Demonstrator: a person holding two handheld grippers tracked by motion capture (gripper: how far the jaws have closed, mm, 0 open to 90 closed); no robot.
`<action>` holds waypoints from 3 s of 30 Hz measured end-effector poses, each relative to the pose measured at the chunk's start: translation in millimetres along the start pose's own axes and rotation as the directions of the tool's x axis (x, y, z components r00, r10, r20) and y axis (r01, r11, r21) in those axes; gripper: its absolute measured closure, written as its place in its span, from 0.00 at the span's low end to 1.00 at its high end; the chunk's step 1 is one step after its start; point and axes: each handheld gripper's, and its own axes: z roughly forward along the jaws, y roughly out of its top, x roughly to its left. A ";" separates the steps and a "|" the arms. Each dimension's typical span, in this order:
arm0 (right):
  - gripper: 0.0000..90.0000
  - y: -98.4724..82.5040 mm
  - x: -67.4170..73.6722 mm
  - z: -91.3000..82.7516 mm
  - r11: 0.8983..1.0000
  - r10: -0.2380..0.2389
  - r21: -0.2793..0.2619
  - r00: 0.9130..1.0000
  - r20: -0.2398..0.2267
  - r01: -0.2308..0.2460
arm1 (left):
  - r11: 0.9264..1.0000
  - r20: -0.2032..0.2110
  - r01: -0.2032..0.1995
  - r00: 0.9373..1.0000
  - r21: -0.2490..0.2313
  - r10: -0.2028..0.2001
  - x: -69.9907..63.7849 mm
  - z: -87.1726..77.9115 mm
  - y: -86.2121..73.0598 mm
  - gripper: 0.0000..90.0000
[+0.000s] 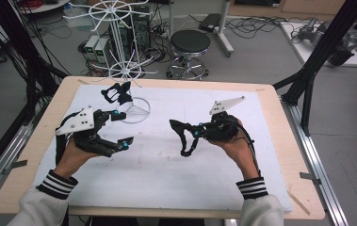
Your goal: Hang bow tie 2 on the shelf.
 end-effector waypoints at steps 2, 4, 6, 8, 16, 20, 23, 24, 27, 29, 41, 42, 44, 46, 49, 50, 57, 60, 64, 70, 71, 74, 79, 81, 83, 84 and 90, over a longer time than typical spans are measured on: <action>0.91 1.7 2.2 1.4 1.000 0.001 -0.001 1.000 0.000 -0.001 | 1.000 0.011 0.001 1.000 -0.001 -0.001 -0.9 4.2 2.8 0.20; 0.91 3.4 4.0 3.3 1.000 -0.005 -0.007 1.000 -0.009 0.005 | 1.000 0.031 0.000 1.000 0.000 0.000 -1.6 8.3 5.7 0.20; 0.91 5.3 6.0 5.9 1.000 -0.010 -0.010 1.000 -0.013 0.010 | 1.000 0.053 0.009 0.999 -0.004 -0.009 -2.5 12.9 8.2 0.20; 0.91 7.1 8.1 8.5 1.000 -0.015 -0.010 1.000 -0.018 0.014 | 1.000 0.066 0.007 0.998 0.000 -0.007 -3.5 17.1 11.1 0.20; 0.91 14.2 14.1 17.6 0.999 -0.025 -0.023 0.999 -0.037 0.024 | 1.000 0.103 0.001 0.995 0.014 -0.003 -6.5 30.1 19.3 0.20; 0.91 19.1 16.8 22.5 0.999 -0.029 -0.025 0.998 -0.048 0.027 | 1.000 0.113 -0.004 0.994 0.027 0.001 -6.6 35.9 20.3 0.20; 0.91 22.9 18.8 26.3 0.999 -0.034 -0.025 0.998 -0.056 0.033 | 0.999 0.120 -0.004 0.993 0.034 0.000 -6.5 40.6 20.1 0.20; 0.91 24.2 19.5 28.1 0.999 -0.040 -0.026 0.998 -0.056 0.038 | 0.999 0.121 -0.003 0.993 0.039 -0.002 -6.7 42.1 19.9 0.20; 0.91 26.6 20.9 31.8 0.999 -0.041 -0.022 0.997 -0.060 0.040 | 0.999 0.130 -0.003 0.992 0.049 -0.003 -7.8 46.7 20.2 0.20; 0.91 27.8 21.6 33.7 0.999 -0.041 -0.020 0.997 -0.063 0.039 | 0.998 0.133 -0.004 0.991 0.056 -0.004 -9.1 49.8 20.5 0.21; 0.91 31.0 25.2 38.0 0.999 -0.051 -0.019 0.996 -0.075 0.050 | 0.995 0.109 -0.036 0.994 0.095 0.025 -12.8 61.3 20.4 0.42; 0.91 31.3 25.5 38.0 0.999 -0.053 -0.019 0.996 -0.075 0.051 | 0.995 0.115 -0.033 0.993 0.091 0.023 -12.7 61.3 20.4 0.44; 0.91 31.9 25.9 38.1 0.998 -0.054 -0.018 0.996 -0.074 0.053 | 0.996 0.114 -0.037 0.993 0.087 0.027 -13.2 61.3 20.8 0.48; 0.91 32.1 26.4 38.8 0.998 -0.054 -0.017 0.996 -0.073 0.053 | 0.995 0.110 -0.040 0.993 0.087 0.031 -13.2 60.9 21.0 0.51; 0.91 32.0 26.1 39.7 0.998 -0.057 -0.015 0.996 -0.074 0.057 | 0.996 0.103 -0.043 0.994 0.084 0.034 -13.1 60.0 21.2 0.60; 0.91 32.1 26.1 39.5 0.998 -0.057 -0.015 0.996 -0.071 0.056 | 0.996 0.100 -0.043 0.994 0.082 0.035 -13.3 59.4 21.4 0.66; 0.90 32.4 26.9 39.8 0.999 -0.053 -0.017 0.996 -0.074 0.051 | 0.996 0.088 -0.047 0.995 0.075 0.041 -13.5 58.3 22.5 0.86; 0.90 32.6 27.7 40.7 0.998 -0.058 -0.015 0.995 -0.077 0.057 | 0.996 0.085 -0.048 0.996 0.078 0.042 -13.1 57.7 22.8 0.89; 0.90 32.8 27.7 41.4 0.998 -0.060 -0.018 0.995 -0.080 0.059 | 0.996 0.079 -0.040 0.996 0.076 0.034 -12.7 56.5 23.0 0.90; 0.38 32.1 27.9 42.7 0.998 -0.045 -0.051 0.998 -0.036 0.043 | 0.996 0.069 -0.037 0.997 0.075 0.032 -13.2 54.0 22.9 0.90; 0.29 31.8 27.2 42.5 0.997 -0.050 -0.058 0.999 -0.022 0.049 | 0.996 0.067 -0.040 0.997 0.075 0.035 -13.1 53.5 22.8 0.90; 0.09 29.8 28.5 40.7 0.995 -0.086 -0.057 0.996 0.032 0.088 | 0.997 0.057 -0.035 0.998 0.069 0.031 -12.8 50.5 22.6 0.90; 0.09 23.0 29.9 32.6 0.992 -0.095 -0.081 0.995 0.033 0.098 | 0.998 0.049 -0.029 0.998 0.057 0.026 -10.8 44.1 22.7 0.90; 0.09 19.4 30.2 28.6 0.991 -0.093 -0.097 0.995 0.041 0.096 | 0.998 0.048 -0.027 0.999 0.051 0.024 -10.2 40.3 22.7 0.90; 0.09 15.8 30.1 24.2 0.990 -0.092 -0.105 0.994 0.058 0.098 | 0.999 0.035 -0.022 0.999 0.049 0.020 -9.2 36.0 22.9 0.90; 0.09 13.8 30.3 21.7 0.989 -0.086 -0.111 0.994 0.067 0.093 | 0.999 0.030 -0.022 0.999 0.047 0.021 -8.4 33.6 23.1 0.90; 0.09 0.2 30.9 5.8 0.983 -0.059 -0.163 0.991 0.122 0.079 | 1.000 -0.008 -0.008 1.000 0.015 0.008 -1.7 17.9 25.3 0.90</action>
